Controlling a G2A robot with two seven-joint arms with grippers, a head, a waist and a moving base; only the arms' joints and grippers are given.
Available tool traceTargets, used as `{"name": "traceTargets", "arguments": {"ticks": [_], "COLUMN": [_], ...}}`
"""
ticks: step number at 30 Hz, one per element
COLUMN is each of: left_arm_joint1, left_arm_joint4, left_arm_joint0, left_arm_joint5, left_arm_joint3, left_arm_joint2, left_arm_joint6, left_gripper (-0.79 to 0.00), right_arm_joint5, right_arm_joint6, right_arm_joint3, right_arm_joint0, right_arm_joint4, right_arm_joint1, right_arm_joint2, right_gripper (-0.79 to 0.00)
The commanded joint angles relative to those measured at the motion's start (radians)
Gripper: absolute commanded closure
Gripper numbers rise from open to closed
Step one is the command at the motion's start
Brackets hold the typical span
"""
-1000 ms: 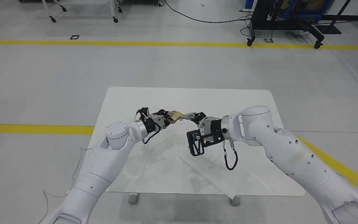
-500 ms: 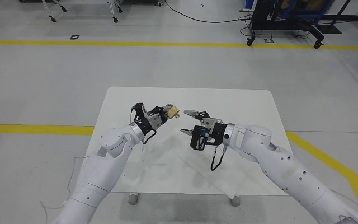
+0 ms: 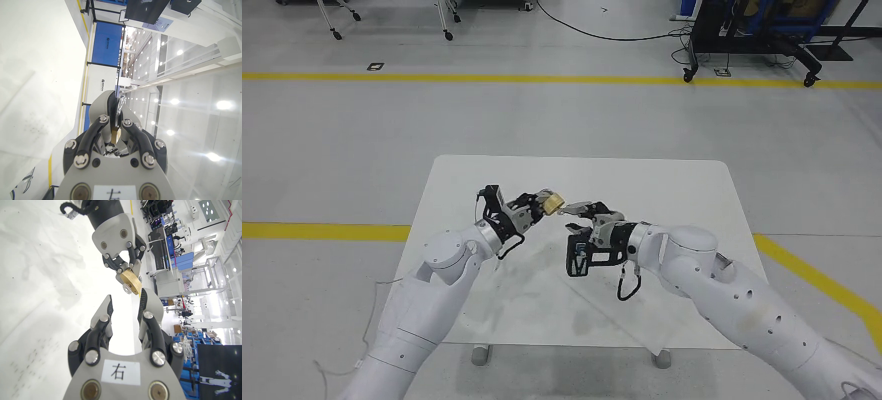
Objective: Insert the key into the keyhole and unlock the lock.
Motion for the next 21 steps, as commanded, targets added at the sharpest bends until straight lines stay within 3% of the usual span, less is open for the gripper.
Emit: {"name": "traceTargets", "arguments": {"ticks": [1,10,14,21], "left_arm_joint1": [0.000,-0.003,-0.005,-0.007], "left_arm_joint4": [0.004,0.033,0.038,0.047], "left_arm_joint0": [0.002,0.002,0.003,0.006], "left_arm_joint5": [0.002,0.009,0.011,0.012], "left_arm_joint3": [-0.002,-0.006,-0.007,-0.010], "left_arm_joint2": [0.000,0.004,0.004,0.008], "left_arm_joint6": [0.000,0.002,0.002,-0.003], "left_gripper": [0.000,0.000,0.000,0.000], "right_arm_joint5": [-0.001,0.012,0.017,0.047], "right_arm_joint6": [0.017,0.072,0.083,0.088], "right_arm_joint3": [-0.004,-0.007,-0.007,0.013], "right_arm_joint0": [0.004,0.020,0.019,0.009], "right_arm_joint4": [-0.011,-0.067,-0.073,-0.012], "right_arm_joint1": [-0.006,-0.032,-0.041,-0.056], "right_arm_joint2": [-0.013,-0.049,-0.052,-0.028], "right_gripper": [-0.231,-0.160,0.000,0.000]}}
